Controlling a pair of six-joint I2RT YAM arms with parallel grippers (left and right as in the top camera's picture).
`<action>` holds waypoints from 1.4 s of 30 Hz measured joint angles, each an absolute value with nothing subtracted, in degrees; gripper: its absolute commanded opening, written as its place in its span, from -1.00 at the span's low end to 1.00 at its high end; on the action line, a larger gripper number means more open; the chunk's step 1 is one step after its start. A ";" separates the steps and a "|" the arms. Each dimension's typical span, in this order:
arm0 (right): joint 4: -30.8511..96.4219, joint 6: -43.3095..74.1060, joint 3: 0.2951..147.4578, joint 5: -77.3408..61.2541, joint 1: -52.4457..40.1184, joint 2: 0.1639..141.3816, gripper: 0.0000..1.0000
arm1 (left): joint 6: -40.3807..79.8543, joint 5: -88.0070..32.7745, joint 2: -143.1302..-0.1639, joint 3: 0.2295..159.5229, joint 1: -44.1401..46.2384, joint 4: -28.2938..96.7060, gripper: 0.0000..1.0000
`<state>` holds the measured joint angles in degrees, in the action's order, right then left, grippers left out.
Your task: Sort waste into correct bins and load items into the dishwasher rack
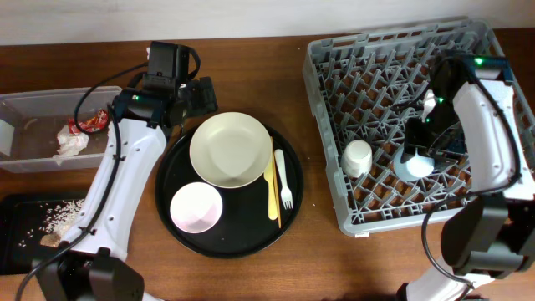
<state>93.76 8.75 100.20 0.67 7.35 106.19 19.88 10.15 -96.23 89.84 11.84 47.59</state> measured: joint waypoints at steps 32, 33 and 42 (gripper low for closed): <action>97.06 2.17 113.65 -9.80 7.35 105.93 0.69 | 19.88 10.57 -96.23 89.84 11.84 47.62 0.99; 97.06 1.54 113.75 -12.95 7.35 105.36 0.70 | 19.88 10.59 -96.23 89.84 11.84 47.62 0.99; 97.03 6.28 113.78 -5.85 18.37 105.32 0.34 | 19.88 10.57 -96.23 89.84 11.84 47.62 0.99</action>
<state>97.03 6.28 113.78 -5.85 18.37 105.32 19.88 10.57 -96.23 89.84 11.84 47.62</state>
